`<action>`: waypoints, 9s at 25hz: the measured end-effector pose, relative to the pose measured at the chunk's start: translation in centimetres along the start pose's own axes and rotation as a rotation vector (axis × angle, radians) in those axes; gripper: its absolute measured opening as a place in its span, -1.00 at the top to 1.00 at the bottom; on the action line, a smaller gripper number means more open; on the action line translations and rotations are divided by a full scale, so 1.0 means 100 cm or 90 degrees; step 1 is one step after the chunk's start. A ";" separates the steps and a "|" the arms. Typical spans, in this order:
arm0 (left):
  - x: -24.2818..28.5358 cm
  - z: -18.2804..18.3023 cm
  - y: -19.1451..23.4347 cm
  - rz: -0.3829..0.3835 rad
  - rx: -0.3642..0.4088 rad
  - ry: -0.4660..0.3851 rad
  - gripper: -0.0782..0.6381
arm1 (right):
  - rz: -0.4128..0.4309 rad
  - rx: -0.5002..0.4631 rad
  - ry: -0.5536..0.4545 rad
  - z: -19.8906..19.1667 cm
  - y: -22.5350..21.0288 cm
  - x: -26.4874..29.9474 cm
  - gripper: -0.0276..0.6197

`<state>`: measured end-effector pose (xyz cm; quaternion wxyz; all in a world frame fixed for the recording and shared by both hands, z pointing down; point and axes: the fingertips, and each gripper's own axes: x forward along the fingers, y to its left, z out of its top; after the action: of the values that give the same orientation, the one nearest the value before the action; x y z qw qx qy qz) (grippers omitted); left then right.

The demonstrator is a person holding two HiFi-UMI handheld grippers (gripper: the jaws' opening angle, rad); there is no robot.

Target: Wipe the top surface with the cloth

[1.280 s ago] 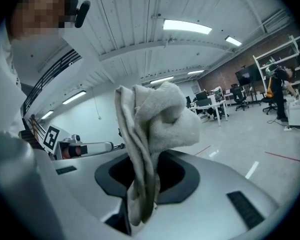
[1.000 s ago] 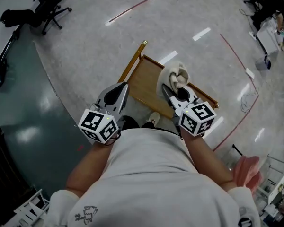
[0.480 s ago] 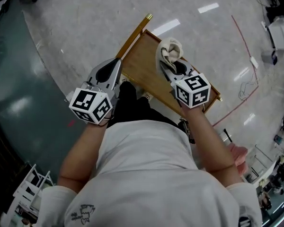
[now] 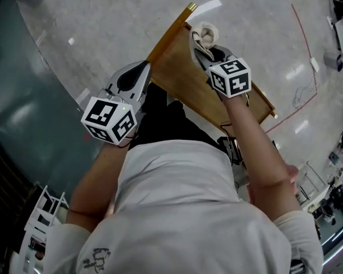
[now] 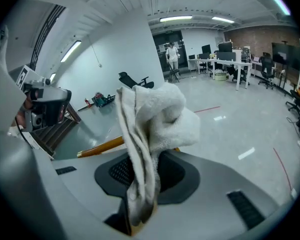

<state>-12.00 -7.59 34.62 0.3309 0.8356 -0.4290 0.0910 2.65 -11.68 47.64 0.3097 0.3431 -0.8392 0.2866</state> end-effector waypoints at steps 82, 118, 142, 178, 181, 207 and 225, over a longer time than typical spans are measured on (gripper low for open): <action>0.112 -0.166 -0.272 -0.389 0.218 0.302 0.76 | -0.260 0.420 0.136 -0.454 -0.018 -0.176 0.60; 0.134 -0.131 -0.236 -0.329 0.172 0.278 0.76 | -0.362 0.544 0.173 -0.424 -0.196 -0.225 0.60; 0.115 -0.064 -0.124 -0.268 0.102 0.219 0.76 | -0.236 0.435 0.169 -0.253 -0.160 -0.052 0.60; 0.096 -0.070 -0.080 -0.296 0.110 0.251 0.76 | -0.081 0.386 0.177 -0.201 -0.031 0.053 0.60; 0.104 -0.075 -0.104 -0.317 0.127 0.258 0.76 | -0.101 0.409 0.169 -0.227 -0.040 0.026 0.60; 0.138 -0.160 -0.280 -0.429 0.201 0.344 0.76 | -0.262 0.628 0.096 -0.435 -0.101 -0.199 0.60; 0.095 -0.108 -0.159 -0.333 0.147 0.275 0.76 | -0.086 0.464 0.185 -0.318 0.010 -0.027 0.60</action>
<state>7.63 -0.39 39.47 0.3297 0.9104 -0.1075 0.2258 13.68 12.01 65.91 0.3012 0.4411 -0.6057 0.5898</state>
